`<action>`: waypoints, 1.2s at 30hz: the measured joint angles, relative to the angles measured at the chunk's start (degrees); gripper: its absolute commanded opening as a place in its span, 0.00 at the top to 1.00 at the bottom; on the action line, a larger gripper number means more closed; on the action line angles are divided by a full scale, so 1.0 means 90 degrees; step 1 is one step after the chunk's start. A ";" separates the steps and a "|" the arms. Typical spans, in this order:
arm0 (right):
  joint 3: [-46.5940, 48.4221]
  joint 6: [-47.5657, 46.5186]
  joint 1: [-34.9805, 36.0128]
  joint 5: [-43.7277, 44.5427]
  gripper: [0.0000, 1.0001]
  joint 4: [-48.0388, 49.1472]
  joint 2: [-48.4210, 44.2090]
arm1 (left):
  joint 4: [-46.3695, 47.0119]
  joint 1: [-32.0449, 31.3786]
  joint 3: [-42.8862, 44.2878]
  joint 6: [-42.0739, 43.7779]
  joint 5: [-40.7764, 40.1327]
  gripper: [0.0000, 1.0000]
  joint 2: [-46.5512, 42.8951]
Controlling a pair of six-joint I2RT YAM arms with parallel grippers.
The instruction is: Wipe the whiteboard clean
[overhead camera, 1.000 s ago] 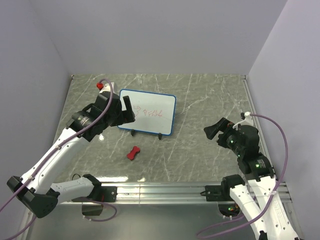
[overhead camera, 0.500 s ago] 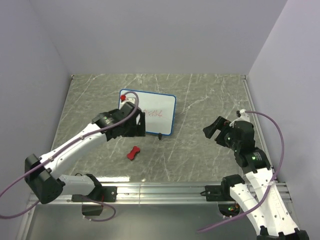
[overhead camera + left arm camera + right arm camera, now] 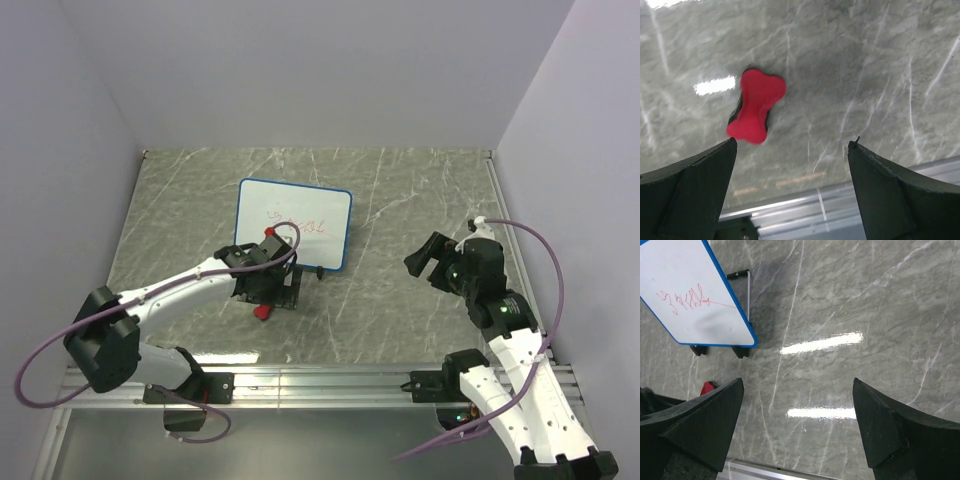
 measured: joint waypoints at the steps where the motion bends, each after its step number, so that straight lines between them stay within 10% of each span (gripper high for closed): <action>1: 0.0000 0.0000 0.0000 -0.0010 0.04 0.0005 0.0015 | 0.0151 0.0000 -0.0036 0.0024 0.0056 0.02 0.0107; 18: 0.0000 -0.0075 0.0265 -0.0002 0.04 0.0012 0.0185 | 0.1333 0.0729 -0.0697 0.0624 0.0301 0.09 0.0306; 30: 0.0000 -0.0117 0.0335 0.0032 0.04 0.0036 0.0221 | 0.1392 0.0857 -0.0755 0.0665 0.0464 0.44 0.0937; 36: 0.0000 -0.0131 0.0379 0.0095 0.04 0.0097 0.0262 | 0.1430 0.0860 -0.0821 0.0498 0.0517 0.83 0.0925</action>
